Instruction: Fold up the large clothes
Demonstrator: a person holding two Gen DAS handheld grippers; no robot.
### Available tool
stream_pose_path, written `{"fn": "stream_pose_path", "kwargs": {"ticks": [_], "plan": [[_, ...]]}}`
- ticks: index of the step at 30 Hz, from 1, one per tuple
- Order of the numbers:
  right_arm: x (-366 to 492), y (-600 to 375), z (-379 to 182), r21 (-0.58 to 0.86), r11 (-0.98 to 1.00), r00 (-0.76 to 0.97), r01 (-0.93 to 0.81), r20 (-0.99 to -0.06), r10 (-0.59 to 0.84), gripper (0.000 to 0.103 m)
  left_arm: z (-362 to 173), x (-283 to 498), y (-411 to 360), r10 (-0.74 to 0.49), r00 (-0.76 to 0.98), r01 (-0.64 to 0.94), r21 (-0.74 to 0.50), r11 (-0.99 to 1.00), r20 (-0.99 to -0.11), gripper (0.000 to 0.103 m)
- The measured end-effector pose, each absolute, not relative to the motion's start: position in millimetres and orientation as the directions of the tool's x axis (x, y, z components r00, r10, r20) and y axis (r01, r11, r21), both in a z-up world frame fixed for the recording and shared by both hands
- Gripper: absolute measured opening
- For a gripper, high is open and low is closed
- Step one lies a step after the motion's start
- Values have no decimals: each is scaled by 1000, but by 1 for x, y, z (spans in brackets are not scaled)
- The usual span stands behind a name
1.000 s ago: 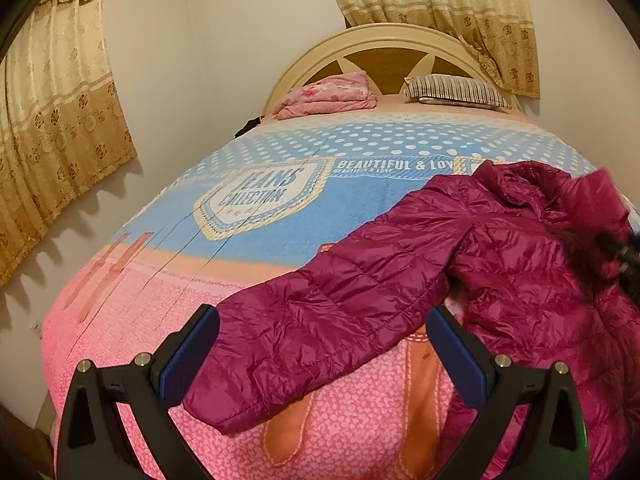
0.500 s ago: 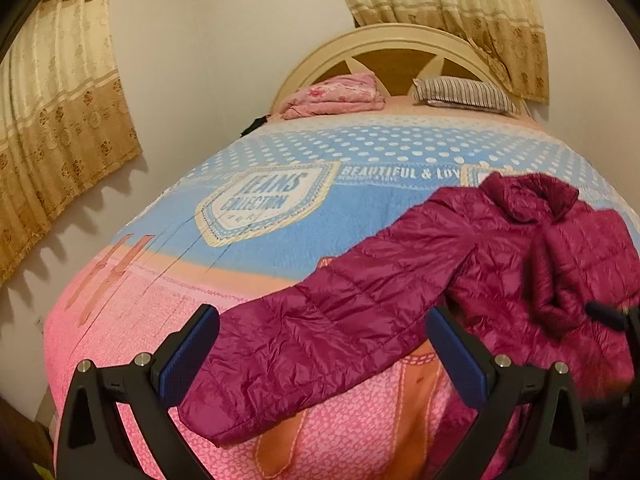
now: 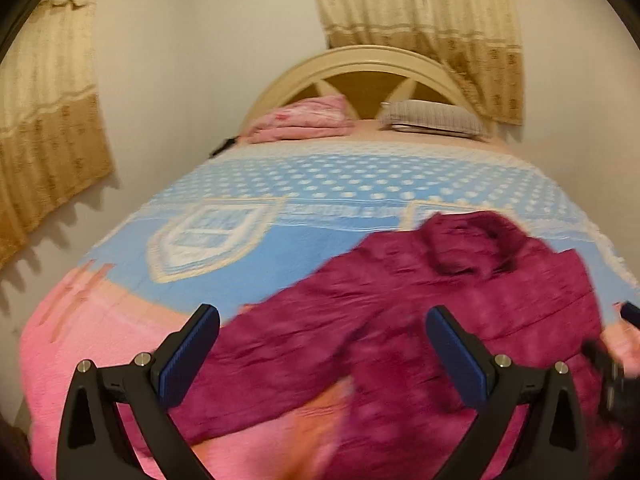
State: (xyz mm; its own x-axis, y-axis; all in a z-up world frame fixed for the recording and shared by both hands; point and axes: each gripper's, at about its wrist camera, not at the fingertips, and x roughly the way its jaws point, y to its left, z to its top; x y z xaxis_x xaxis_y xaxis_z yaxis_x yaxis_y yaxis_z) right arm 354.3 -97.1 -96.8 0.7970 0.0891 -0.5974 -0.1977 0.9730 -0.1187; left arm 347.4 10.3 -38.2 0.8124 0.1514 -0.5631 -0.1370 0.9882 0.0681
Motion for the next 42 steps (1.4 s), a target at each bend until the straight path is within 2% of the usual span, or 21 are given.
{"fn": "stream_pose_path", "kwargs": {"ticks": [3,6,10,12,18,26,37,42], "plan": [[393,-166,-95,-58,998,810,0,-585,-34,87,-47,373,-21,155,818,-128,86,988,-553,102],[423,-198,-103,-22,996,807,86,-585,-82,87,-75,401,-39,213,794,-163,139,977,-569,102],[454,-202,-126,25,997,782,67,-622,-37,87,-119,428,-47,297,747,-187,241,953,-594,102],[463,-197,-139,26,998,772,52,-636,-24,87,-136,435,-40,300,717,-192,235,953,-630,102],[470,-202,-171,40,998,737,55,-676,-13,87,-165,439,-22,334,681,-217,255,942,-652,102],[463,-201,-188,6,998,724,55,-689,-36,87,-185,450,3,305,621,-245,191,951,-722,102],[474,-193,-206,-53,997,658,54,-749,-75,89,-194,460,-3,314,606,-238,210,948,-731,102],[472,-194,-201,-59,996,643,61,-761,-84,88,-196,461,2,290,600,-235,182,955,-745,102]]}}
